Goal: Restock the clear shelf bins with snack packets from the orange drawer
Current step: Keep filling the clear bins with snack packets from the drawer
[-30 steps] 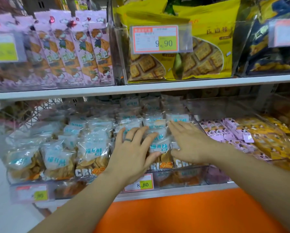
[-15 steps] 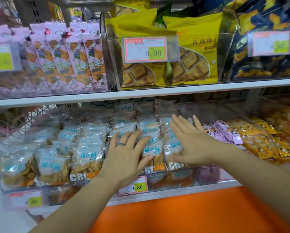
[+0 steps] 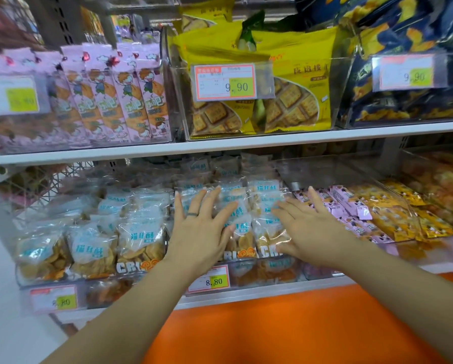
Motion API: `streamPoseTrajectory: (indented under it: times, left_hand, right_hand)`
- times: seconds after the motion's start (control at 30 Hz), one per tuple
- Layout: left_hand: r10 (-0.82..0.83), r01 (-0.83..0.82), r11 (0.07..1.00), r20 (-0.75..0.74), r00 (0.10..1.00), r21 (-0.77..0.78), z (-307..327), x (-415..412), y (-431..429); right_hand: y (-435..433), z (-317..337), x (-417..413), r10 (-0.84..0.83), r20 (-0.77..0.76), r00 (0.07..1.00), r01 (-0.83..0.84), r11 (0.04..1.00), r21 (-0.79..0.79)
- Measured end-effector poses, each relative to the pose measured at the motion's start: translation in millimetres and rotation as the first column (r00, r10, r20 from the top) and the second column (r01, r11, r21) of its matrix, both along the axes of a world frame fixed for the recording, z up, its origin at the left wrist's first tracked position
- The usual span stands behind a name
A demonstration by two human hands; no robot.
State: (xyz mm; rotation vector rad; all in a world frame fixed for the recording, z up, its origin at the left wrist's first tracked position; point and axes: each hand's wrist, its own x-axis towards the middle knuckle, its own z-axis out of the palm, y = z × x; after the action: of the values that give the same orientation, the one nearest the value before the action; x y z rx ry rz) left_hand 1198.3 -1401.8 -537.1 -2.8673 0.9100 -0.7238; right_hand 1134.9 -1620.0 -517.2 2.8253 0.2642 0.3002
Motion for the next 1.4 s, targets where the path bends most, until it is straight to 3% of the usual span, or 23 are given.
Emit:
streamPoseTrajectory:
  times: [0.13, 0.17, 0.33, 0.6, 0.8, 0.9, 1.0, 1.1, 1.3, 1.4]
  left_hand:
    - [-0.161, 0.173, 0.983, 0.163, 0.973, -0.063, -3, -18, 1]
    - [-0.191, 0.200, 0.979, 0.166, 0.967, -0.041, -6, -21, 0]
    - [-0.073, 0.072, 0.997, 0.029, 0.997, 0.018, -20, -27, 2]
    - [-0.023, 0.022, 1.000, -0.183, 0.983, -0.007, -17, -16, -3]
    - [-0.026, 0.044, 0.997, -0.272, 0.962, 0.060, 4, -20, -9]
    - [-0.124, 0.107, 0.988, -0.159, 0.980, -0.110, 4, -25, 8]
    - [-0.063, 0.066, 0.980, 0.021, 0.998, -0.190, -3, -31, 32]
    - [0.032, -0.033, 0.994, -0.007, 0.999, -0.104, -9, -38, 46]
    - [0.062, -0.062, 0.998, 0.021, 0.998, 0.002, -20, -27, 55]
    - [0.063, -0.062, 0.997, -0.025, 0.998, 0.051, -9, -20, 57]
  right_hand:
    - [10, 1, -10, 0.073, 0.117, 0.991, -0.085, 0.991, 0.103]
    - [13, 0, -12, 0.083, 0.058, 0.995, -0.090, 0.987, 0.135]
    - [20, 4, -6, 0.002, -0.122, 0.993, 0.018, 0.986, 0.166]
    - [26, -11, -8, -0.127, 0.045, 0.991, 0.116, 0.973, 0.199]
    - [24, -2, -5, -0.077, -0.108, 0.991, 0.106, 0.947, 0.302]
    - [26, 8, -20, -0.048, -0.012, 0.999, 0.049, 0.939, 0.340]
    - [45, 7, -29, 0.114, 0.083, 0.990, -0.137, 0.917, 0.375]
    - [65, -14, -20, 0.231, 0.101, 0.968, -0.252, 0.913, 0.322]
    - [74, -29, 1, 0.167, 0.076, 0.983, -0.182, 0.941, 0.286]
    - [76, -26, 7, 0.138, 0.015, 0.990, -0.135, 0.929, 0.346]
